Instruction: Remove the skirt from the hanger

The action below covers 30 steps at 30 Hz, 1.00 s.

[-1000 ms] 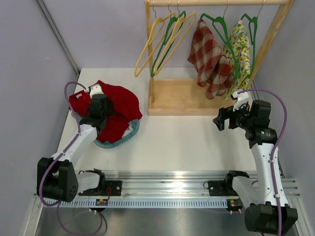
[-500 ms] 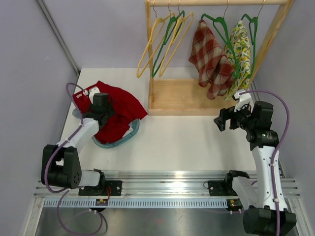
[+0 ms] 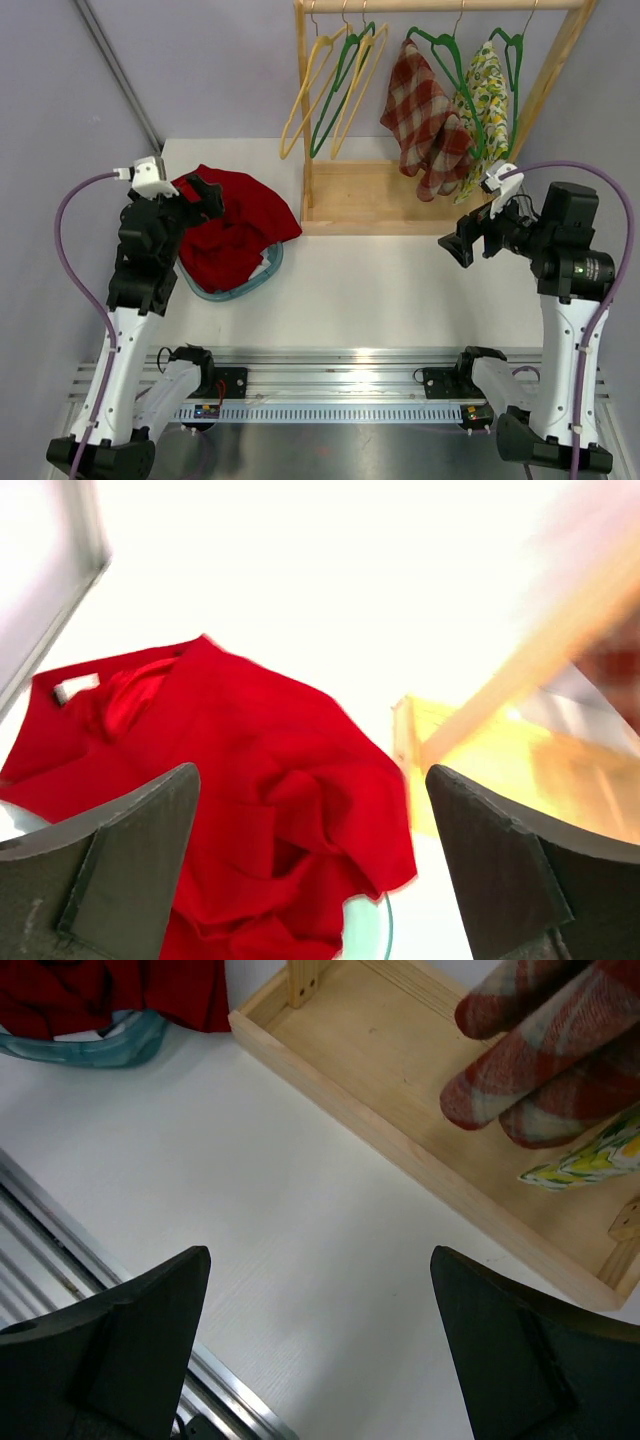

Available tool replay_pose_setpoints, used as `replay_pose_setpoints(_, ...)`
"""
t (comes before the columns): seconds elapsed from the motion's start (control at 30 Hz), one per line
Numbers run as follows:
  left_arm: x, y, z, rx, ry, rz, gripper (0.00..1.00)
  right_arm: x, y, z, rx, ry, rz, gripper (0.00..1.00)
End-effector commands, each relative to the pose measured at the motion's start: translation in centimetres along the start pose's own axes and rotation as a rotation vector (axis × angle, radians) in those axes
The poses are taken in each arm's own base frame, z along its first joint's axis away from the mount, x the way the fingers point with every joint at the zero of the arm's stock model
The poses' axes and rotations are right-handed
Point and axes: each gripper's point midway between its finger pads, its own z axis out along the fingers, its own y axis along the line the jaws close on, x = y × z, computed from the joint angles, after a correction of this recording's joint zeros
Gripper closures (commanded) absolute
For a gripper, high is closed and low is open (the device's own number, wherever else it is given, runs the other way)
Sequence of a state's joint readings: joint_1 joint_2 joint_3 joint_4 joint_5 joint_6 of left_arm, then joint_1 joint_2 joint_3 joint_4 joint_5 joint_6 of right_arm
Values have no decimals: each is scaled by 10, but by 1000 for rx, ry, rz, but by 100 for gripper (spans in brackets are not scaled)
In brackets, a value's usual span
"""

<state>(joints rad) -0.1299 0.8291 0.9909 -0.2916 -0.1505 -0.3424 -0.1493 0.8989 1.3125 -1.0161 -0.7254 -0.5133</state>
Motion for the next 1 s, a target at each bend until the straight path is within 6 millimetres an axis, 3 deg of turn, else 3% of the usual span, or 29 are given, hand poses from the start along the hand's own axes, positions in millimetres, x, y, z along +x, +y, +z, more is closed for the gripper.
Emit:
replay_pose_setpoints(0.0, 22, -35, -22, 278, 49, 141, 1, -20, 32, -23, -119, -2, 3, 0)
replay_pose_setpoints(0.07, 43, -51, -41, 433, 65, 176, 1, -54, 33, -34, -109, -46, 46, 1)
replay_pose_setpoints(0.17, 65, -58, -57, 544, 59, 219, 1, -108, 14, -39, -58, -131, 117, 6)
replay_pose_setpoints(0.2, 70, -57, -58, 551, 55, 227, 1, -127, 1, -38, -17, -176, 115, 8)
replay_pose_setpoints(0.23, 73, -56, -61, 554, 50, 227, 1, -148, -11, -37, 5, -212, 172, 15)
replay_pose_setpoints(0.37, 91, -46, -66, 542, 49, 229, 1, -195, -69, -21, 144, -296, 227, 25)
replay_pose_setpoints(0.4, 91, -46, -69, 543, 31, 230, 1, -203, -94, -11, 194, -297, 237, 27)
replay_pose_setpoints(0.5, 102, -41, -69, 536, 47, 228, 1, -207, -126, 11, 242, -264, 254, 33)
replay_pose_setpoints(0.6, 103, -38, -70, 522, 57, 235, 1, -202, -144, 32, 289, -233, 238, 33)
replay_pose_setpoints(0.8, 102, -38, -72, 521, 48, 239, 1, -191, -161, 62, 354, -165, 190, 35)
replay_pose_setpoints(0.97, 103, -37, -73, 519, 49, 240, 1, -183, -176, 79, 421, -120, 166, 51)
